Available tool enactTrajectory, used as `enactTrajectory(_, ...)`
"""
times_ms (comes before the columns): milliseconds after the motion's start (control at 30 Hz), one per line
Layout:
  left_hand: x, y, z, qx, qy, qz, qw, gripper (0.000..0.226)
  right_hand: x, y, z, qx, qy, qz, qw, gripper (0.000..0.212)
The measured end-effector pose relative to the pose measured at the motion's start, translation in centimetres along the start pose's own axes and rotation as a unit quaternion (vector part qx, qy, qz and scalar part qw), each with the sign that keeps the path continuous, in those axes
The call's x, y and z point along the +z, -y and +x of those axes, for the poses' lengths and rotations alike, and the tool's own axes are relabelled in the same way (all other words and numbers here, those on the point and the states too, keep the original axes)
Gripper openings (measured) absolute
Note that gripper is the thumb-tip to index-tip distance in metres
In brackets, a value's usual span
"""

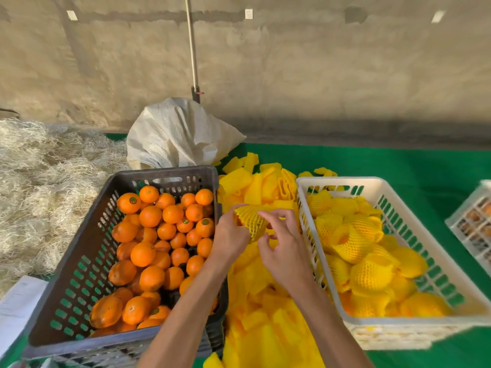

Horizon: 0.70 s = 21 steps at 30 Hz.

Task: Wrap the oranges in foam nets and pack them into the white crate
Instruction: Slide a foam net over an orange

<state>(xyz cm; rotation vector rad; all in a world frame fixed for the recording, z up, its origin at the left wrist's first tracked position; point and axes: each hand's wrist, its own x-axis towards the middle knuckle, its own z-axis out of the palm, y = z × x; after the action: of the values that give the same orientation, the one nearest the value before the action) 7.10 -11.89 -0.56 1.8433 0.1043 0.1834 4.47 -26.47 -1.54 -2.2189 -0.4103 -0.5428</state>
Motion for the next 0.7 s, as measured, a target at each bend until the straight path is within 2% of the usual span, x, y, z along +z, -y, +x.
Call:
enactTrajectory(167, 6.8, -2.3, 0.2, -0.029, 0.112, -0.071, 0.991, 0.037, -5.2, -4.1, -0.9, 0.067, -0.028, -0.036, 0.997, 0.050)
enactTrajectory(233, 9.6, -3.3, 0.0, -0.076, 0.151, -0.151, 0.974, 0.035, -7.5, -5.5, -1.2, 0.091, -0.045, -0.052, 0.993, 0.048)
enactTrajectory(333, 13.4, -4.9, -0.4, -0.154, 0.176, -0.258, 0.937, 0.027, -10.8, -7.6, -1.7, 0.141, -0.111, -0.100, 0.979, 0.043)
enactTrajectory(400, 15.3, -5.8, -0.4, -0.157, 0.182, -0.288, 0.927, 0.033, -12.6, -8.9, -1.7, 0.178, -0.154, -0.112, 0.965, 0.042)
enactTrajectory(500, 17.1, -5.9, -0.3, -0.078, 0.182, -0.200, 0.959, 0.044, -14.2, -10.3, -1.8, 0.178, -0.148, -0.141, 0.962, 0.036)
enactTrajectory(600, 16.6, -4.9, 0.4, -0.032, 0.176, -0.124, 0.976, 0.038, -13.8, -11.0, -1.9, 0.176, -0.107, -0.139, 0.969, 0.030)
enactTrajectory(700, 14.2, -3.6, 1.1, 0.027, 0.136, -0.033, 0.990, 0.028, -11.8, -10.8, -1.5, 0.158, -0.060, -0.115, 0.979, 0.024)
